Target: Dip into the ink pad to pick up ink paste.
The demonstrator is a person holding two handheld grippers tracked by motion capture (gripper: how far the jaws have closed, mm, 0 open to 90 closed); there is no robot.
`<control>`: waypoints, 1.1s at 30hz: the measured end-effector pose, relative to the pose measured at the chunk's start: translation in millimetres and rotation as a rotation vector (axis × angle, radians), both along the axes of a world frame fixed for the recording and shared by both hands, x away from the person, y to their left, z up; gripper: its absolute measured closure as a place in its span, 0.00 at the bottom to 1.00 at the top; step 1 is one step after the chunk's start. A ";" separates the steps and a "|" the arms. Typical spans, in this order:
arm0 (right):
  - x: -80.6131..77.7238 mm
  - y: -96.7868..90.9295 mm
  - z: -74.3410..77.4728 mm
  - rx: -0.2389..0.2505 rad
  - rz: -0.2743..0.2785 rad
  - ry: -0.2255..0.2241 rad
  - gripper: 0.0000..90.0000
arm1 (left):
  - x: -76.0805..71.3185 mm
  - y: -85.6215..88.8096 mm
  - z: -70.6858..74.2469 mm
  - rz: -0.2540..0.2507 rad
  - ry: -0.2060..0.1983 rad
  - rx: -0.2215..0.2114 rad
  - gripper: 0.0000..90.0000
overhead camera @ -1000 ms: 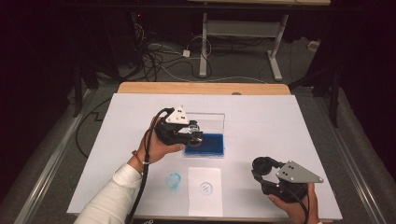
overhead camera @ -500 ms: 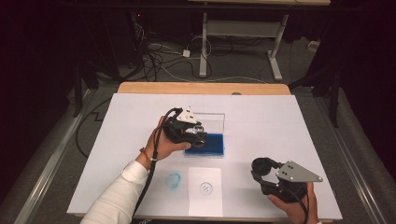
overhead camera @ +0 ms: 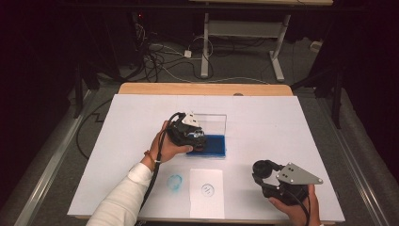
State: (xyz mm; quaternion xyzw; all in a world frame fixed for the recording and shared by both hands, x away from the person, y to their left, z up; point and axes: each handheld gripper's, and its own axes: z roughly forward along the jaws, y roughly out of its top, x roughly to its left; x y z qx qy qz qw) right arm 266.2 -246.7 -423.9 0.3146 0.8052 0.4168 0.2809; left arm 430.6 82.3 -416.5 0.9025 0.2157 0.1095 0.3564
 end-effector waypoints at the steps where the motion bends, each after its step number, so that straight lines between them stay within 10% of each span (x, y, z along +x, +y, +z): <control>1: -0.2 -0.3 -0.1 0.002 -0.001 0.001 0.43 | 1.2 0.5 -2.4 0.004 0.008 -0.001 0.61; 33: -6.0 -0.5 0.6 -0.006 0.000 0.001 0.43 | -7.5 6.9 -22.3 0.035 -0.045 -0.065 0.61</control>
